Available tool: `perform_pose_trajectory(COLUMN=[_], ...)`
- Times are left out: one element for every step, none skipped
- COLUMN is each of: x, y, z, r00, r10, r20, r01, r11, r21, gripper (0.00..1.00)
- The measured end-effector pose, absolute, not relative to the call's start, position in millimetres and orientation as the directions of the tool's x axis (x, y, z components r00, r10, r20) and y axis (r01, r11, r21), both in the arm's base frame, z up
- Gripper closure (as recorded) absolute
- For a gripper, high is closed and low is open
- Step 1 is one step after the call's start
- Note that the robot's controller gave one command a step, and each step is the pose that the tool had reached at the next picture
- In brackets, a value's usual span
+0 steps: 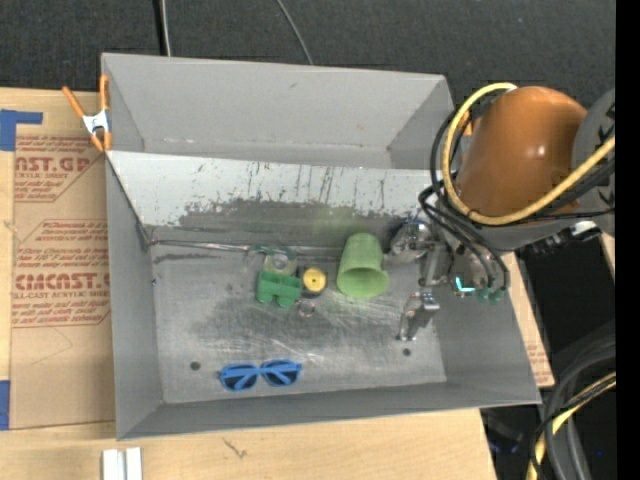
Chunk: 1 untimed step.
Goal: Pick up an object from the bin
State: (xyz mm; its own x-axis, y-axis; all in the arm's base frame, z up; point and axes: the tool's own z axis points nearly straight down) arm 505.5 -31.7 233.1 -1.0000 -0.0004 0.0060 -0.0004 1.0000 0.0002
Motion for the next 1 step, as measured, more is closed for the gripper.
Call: perform_pose_trajectory(x=[493.3], y=[-34.6], z=[72.8], r00=[-0.981], r10=[-0.196], r20=[-0.011], r01=[-0.196], r11=[0.981], r21=[-0.002], gripper=[0.00])
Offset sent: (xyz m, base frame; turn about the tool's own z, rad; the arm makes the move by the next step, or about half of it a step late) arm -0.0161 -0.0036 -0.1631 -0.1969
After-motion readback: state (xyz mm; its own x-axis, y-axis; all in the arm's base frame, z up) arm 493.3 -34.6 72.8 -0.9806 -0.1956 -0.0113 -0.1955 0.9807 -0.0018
